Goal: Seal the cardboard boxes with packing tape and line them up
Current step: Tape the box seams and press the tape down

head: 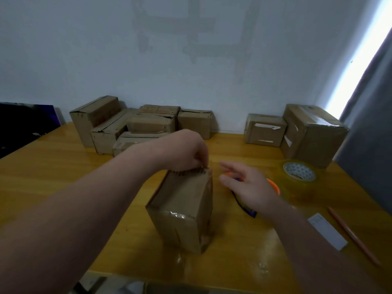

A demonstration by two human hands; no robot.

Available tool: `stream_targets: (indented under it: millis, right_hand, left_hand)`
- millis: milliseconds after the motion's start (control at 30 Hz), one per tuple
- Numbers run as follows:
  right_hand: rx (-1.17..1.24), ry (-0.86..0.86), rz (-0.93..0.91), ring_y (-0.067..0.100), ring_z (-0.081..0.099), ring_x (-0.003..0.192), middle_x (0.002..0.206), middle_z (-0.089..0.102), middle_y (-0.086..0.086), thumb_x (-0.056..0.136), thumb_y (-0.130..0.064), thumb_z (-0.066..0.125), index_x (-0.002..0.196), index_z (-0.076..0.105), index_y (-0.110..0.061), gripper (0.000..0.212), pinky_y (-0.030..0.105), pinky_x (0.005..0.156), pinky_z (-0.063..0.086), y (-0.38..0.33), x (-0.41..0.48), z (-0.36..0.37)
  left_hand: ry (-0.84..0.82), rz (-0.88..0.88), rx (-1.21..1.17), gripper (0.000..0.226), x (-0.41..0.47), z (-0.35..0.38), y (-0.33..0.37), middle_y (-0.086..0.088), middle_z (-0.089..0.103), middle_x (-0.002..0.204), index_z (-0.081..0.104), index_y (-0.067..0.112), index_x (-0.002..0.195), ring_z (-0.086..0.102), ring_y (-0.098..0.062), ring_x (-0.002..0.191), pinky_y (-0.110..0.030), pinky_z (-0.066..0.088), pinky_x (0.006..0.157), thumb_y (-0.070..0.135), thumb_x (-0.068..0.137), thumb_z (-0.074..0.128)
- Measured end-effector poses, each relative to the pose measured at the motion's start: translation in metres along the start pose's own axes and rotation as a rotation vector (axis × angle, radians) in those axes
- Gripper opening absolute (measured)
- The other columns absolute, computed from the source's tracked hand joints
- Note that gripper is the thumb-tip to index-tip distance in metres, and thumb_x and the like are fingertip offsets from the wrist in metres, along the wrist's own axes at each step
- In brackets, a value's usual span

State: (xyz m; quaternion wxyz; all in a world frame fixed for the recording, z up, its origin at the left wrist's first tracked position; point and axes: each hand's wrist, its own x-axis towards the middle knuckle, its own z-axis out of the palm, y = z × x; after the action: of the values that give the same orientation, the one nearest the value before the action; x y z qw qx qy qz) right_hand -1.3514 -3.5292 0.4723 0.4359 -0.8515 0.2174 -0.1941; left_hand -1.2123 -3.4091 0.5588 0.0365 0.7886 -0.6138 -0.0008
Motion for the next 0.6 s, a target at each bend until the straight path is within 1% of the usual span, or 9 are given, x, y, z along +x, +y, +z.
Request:
stream_targets:
  millis: [100,167,267,333,367,433,500,533,600]
  right_hand:
    - [0.223,-0.133,0.066,-0.010,0.056,0.104,0.111,0.061,-0.023,0.095,-0.018,0.057,0.121,0.055,-0.037,0.032,0.008,0.085,0.042,-0.004,-0.011,0.008]
    - [0.268,-0.129,0.081,-0.010,0.055,0.108,0.113,0.063,-0.022,0.095,-0.018,0.058,0.124,0.056,-0.034,0.033,0.016,0.096,0.043,0.002,-0.015,0.012]
    - [0.277,-0.102,0.098,0.000,0.053,0.119,0.124,0.062,-0.016,0.096,-0.020,0.057,0.129,0.056,-0.032,0.036,0.029,0.104,0.042,0.010,-0.019,0.017]
    - [0.270,-0.053,0.114,0.002,0.051,0.121,0.127,0.059,-0.017,0.097,-0.021,0.054,0.132,0.054,-0.032,0.036,0.031,0.105,0.043,0.013,-0.021,0.024]
    - [0.262,-0.022,0.114,0.002,0.050,0.122,0.129,0.057,-0.017,0.098,-0.021,0.052,0.134,0.052,-0.031,0.038,0.031,0.105,0.043,0.014,-0.023,0.028]
    - [0.252,0.007,0.095,-0.003,0.048,0.122,0.130,0.054,-0.021,0.100,-0.020,0.048,0.140,0.045,-0.031,0.042,0.020,0.101,0.043,0.013,-0.027,0.037]
    - [0.175,-0.007,0.059,-0.011,0.050,0.112,0.124,0.051,-0.026,0.101,-0.020,0.043,0.147,0.034,-0.033,0.048,0.008,0.088,0.042,0.008,-0.032,0.044]
    - [0.104,-0.013,0.045,-0.012,0.051,0.106,0.119,0.050,-0.026,0.102,-0.020,0.041,0.150,0.027,-0.033,0.052,0.007,0.085,0.042,0.004,-0.035,0.047]
    - [-0.062,-0.013,0.018,-0.003,0.055,0.103,0.118,0.050,-0.018,0.101,-0.020,0.040,0.153,0.012,-0.030,0.059,0.016,0.088,0.046,-0.005,-0.040,0.049]
  left_hand:
    - [0.081,-0.089,0.000,0.035,0.000,0.020,0.002,0.010,0.063,0.117,0.060,0.029,0.123,0.057,-0.009,0.111,-0.028,0.048,0.093,0.027,0.089,0.063]
    - [0.221,-0.149,0.057,0.045,-0.009,0.028,0.008,0.011,0.053,0.129,0.049,0.033,0.131,0.050,-0.011,0.119,-0.030,0.047,0.095,0.034,0.088,0.064]
    - [0.343,-0.164,0.050,0.035,-0.032,0.034,0.023,0.013,0.051,0.126,0.048,0.035,0.128,0.049,-0.007,0.114,-0.024,0.045,0.091,0.036,0.093,0.053]
    - [0.277,-0.145,-0.002,0.030,-0.049,0.041,0.033,0.015,0.053,0.123,0.050,0.037,0.126,0.049,-0.004,0.111,-0.021,0.043,0.092,0.040,0.097,0.043]
    - [0.225,-0.126,-0.041,0.032,-0.056,0.045,0.036,0.016,0.053,0.127,0.050,0.038,0.127,0.048,-0.003,0.113,-0.020,0.042,0.095,0.041,0.098,0.039]
    - [0.164,-0.085,-0.088,0.041,-0.066,0.053,0.037,0.019,0.040,0.144,0.039,0.039,0.139,0.038,0.001,0.129,-0.018,0.030,0.106,0.044,0.099,0.032]
    - [0.157,-0.064,-0.090,0.049,-0.070,0.060,0.033,0.018,0.023,0.154,0.024,0.036,0.147,0.021,0.002,0.139,-0.015,0.011,0.110,0.046,0.099,0.024]
    - [0.165,-0.060,-0.081,0.051,-0.071,0.065,0.030,0.016,0.021,0.155,0.022,0.034,0.148,0.019,0.000,0.141,-0.014,0.006,0.108,0.048,0.099,0.020]
    - [0.182,-0.066,-0.059,0.059,-0.070,0.069,0.028,0.007,0.034,0.151,0.033,0.026,0.146,0.031,-0.007,0.139,-0.018,0.010,0.108,0.051,0.096,0.013]
